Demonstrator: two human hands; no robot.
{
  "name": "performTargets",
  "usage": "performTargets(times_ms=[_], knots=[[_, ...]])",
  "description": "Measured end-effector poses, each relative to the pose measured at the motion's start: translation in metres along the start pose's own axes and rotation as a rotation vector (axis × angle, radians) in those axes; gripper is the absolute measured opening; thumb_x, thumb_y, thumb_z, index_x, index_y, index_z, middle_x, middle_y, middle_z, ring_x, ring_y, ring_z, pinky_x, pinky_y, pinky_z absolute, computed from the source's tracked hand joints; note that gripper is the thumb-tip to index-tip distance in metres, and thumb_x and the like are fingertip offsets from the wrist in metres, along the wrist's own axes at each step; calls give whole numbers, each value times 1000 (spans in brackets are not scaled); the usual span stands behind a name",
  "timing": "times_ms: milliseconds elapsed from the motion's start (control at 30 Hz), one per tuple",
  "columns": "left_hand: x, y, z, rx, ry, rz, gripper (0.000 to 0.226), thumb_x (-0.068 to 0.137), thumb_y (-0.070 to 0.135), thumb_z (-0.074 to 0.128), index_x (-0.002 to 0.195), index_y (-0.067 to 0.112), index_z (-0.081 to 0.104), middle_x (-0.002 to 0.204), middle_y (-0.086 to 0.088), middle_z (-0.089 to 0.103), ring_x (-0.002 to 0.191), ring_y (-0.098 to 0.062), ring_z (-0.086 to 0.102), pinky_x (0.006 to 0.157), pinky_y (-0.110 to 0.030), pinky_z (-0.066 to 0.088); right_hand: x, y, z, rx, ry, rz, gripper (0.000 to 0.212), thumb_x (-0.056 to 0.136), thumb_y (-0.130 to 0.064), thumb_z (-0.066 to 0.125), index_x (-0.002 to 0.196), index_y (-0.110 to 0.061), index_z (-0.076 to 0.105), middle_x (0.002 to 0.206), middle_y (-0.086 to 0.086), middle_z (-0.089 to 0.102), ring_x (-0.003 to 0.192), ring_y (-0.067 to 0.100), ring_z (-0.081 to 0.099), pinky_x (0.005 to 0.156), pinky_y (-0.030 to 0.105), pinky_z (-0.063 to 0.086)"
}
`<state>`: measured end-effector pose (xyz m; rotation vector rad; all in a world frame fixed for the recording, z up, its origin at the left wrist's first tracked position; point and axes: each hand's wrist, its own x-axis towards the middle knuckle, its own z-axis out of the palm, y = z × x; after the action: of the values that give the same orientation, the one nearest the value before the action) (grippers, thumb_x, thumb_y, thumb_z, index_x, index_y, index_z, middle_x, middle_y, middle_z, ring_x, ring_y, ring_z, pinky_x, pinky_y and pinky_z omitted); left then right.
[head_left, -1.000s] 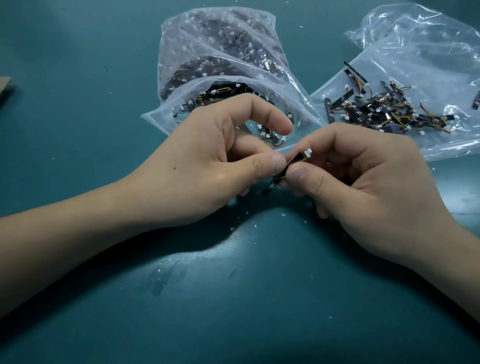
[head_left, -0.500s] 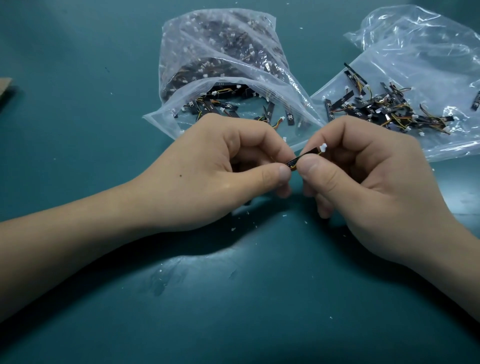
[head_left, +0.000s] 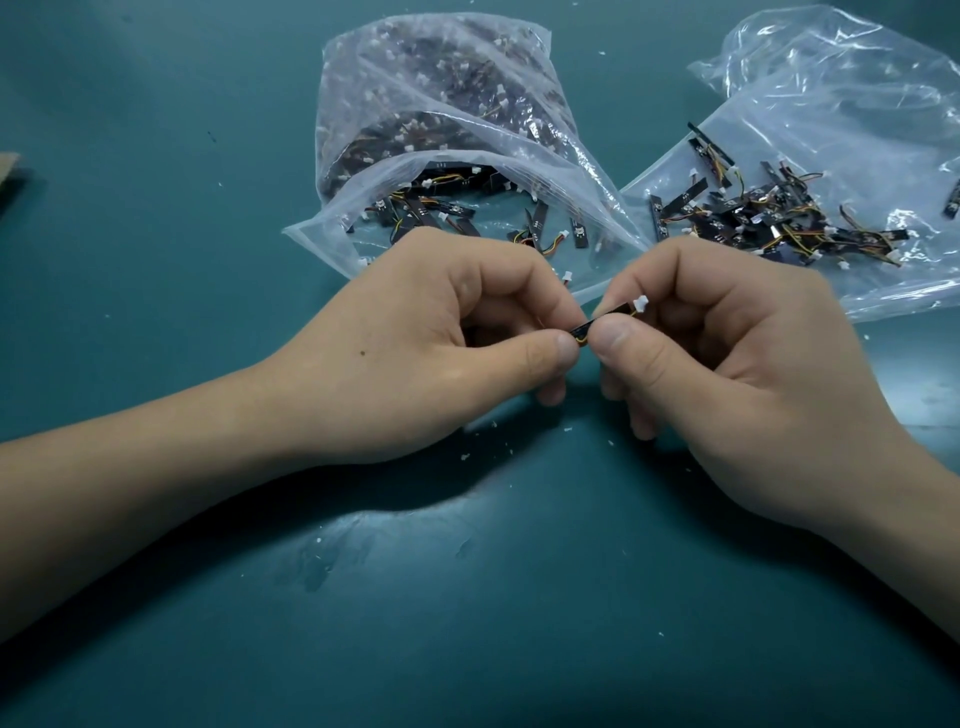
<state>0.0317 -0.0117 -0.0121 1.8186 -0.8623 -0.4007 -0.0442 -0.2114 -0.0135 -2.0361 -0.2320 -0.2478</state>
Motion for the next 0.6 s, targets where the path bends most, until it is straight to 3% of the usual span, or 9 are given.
performTargets(times_ms=[67,200,433,600], knots=[[0,0,-1,-21,3,-4,5,93,24,67,93,21,71,73,2,76,63,-38,64,54,-42,51,0,0,0,46,-2,2,5,95,-20,67,93,-23,64,67,1,67,45,15,58,46,23,46],[1,0,-2,-34,-12,0,5,93,22,66,91,20,70,68,1,73,55,-34,57,51,-28,43,0,0,-1,49,-3,-7,7,94,-20,68,98,-25,65,70,2,69,45,14,59,46,19,47],[-1,-1,-1,-39,-11,-18,6,92,23,67,90,20,72,65,3,72,50,-12,52,50,-18,41,0,1,-1,26,-25,-4,7,96,-16,65,94,-23,64,75,-2,71,47,16,60,48,21,47],[-1,-1,-2,-46,-24,-43,9,92,24,66,91,18,73,66,0,73,53,-17,55,51,-24,42,1,1,-1,22,-37,-4,7,96,-16,65,94,-23,65,69,-3,71,47,14,61,48,18,47]])
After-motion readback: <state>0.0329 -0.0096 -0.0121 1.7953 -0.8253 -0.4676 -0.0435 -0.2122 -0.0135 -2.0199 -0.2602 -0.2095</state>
